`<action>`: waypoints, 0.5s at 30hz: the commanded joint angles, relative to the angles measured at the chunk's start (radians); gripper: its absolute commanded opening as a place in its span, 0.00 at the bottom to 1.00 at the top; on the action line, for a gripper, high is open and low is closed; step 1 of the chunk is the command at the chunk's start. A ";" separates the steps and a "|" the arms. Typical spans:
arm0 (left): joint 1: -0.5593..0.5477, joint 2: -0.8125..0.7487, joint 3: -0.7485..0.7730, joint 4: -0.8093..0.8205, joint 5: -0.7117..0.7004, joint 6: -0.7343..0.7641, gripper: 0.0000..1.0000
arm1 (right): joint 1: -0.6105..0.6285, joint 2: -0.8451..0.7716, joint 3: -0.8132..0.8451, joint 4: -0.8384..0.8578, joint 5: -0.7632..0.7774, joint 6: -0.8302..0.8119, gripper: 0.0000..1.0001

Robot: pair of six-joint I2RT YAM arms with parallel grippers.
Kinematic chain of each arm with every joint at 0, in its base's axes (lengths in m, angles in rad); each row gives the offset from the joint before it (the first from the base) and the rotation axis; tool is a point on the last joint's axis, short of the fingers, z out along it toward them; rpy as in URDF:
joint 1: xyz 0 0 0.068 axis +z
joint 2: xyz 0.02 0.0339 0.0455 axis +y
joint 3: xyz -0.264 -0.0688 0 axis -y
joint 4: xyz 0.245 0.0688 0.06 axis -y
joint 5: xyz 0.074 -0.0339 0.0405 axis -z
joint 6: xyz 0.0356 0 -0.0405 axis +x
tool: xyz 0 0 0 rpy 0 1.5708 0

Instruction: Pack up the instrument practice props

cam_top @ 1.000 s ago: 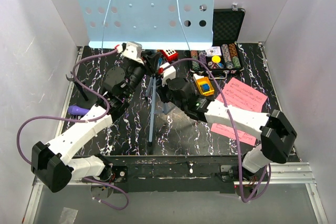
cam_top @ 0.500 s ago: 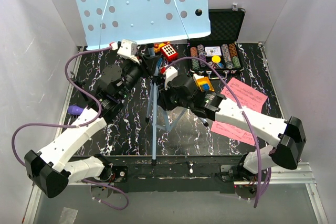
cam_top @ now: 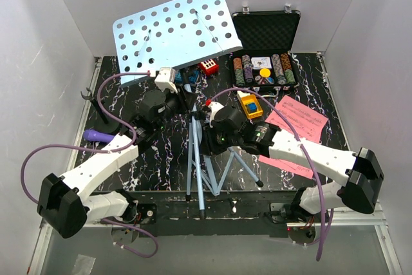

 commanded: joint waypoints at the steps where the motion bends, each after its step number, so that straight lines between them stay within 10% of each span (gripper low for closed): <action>1: 0.028 0.012 -0.050 -0.118 -0.085 0.164 0.00 | 0.015 -0.107 0.028 -0.004 -0.107 -0.011 0.01; 15: 0.028 0.046 0.051 -0.147 -0.140 0.192 0.00 | 0.015 -0.132 0.109 -0.032 -0.095 0.023 0.01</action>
